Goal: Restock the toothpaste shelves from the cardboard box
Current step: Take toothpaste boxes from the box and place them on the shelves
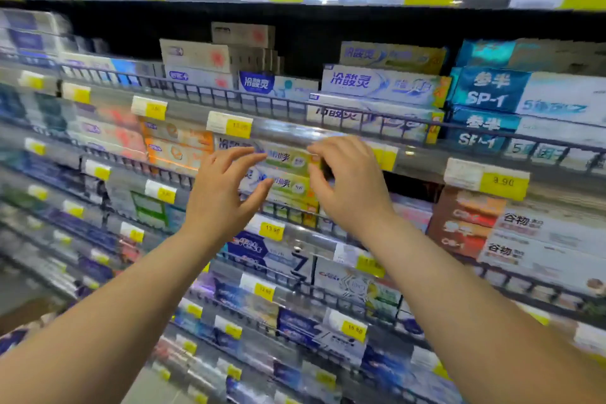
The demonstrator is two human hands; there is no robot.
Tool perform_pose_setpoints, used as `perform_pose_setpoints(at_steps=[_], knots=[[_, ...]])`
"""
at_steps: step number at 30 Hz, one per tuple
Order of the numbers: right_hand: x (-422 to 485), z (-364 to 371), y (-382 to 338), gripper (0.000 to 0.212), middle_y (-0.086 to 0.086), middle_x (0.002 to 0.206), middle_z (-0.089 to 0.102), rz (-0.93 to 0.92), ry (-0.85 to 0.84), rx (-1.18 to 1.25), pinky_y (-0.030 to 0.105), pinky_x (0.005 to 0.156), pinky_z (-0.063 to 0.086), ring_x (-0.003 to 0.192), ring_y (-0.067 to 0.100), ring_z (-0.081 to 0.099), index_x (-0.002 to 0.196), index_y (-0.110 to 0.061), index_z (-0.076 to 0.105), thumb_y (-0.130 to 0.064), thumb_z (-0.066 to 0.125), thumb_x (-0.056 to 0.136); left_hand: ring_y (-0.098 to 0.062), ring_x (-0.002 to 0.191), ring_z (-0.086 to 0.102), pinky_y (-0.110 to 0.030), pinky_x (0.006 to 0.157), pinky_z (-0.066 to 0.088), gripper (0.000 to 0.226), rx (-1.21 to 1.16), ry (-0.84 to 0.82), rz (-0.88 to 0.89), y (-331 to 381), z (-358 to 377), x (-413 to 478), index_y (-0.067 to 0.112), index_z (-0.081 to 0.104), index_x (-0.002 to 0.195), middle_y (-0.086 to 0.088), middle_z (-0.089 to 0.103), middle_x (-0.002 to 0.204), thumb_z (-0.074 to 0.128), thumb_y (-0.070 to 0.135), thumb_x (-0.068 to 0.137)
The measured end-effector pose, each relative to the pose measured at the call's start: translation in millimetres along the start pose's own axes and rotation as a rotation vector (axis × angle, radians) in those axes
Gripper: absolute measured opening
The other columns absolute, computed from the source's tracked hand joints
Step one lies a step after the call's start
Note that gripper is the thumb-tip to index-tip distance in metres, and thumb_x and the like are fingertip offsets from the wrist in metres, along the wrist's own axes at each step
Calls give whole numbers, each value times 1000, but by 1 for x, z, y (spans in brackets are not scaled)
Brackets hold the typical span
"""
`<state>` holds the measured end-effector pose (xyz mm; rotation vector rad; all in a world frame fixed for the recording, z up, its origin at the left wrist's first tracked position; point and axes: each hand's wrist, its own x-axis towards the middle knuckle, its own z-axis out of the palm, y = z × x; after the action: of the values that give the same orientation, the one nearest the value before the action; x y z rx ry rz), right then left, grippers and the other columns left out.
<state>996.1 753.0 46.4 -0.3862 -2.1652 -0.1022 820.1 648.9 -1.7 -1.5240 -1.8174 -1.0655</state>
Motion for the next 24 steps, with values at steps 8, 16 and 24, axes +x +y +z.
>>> perform_pose_setpoints(at_steps=[8,16,24], knots=[[-58,107,-132,34,12,103,67,-50,-434,356,41,87,46,100,32,58,108,-5,66,-24,51,84,-23,98,58,-31,86,42,40,142,-131,-397,-69,-103,-165,16,64,113,-3,63,106,57,45,85],[-65,217,-325,32,5,114,65,-127,-633,550,35,95,42,111,24,54,116,-13,63,-27,53,89,-16,89,59,-27,82,43,29,264,-117,-662,-169,-259,-288,18,65,111,1,65,105,67,32,85],[-45,316,-510,32,-1,118,62,-94,-729,656,27,91,37,113,18,52,121,-18,60,-25,55,90,-16,88,59,-19,82,38,29,369,-121,-790,-298,-401,-363,16,66,110,1,66,104,69,31,84]])
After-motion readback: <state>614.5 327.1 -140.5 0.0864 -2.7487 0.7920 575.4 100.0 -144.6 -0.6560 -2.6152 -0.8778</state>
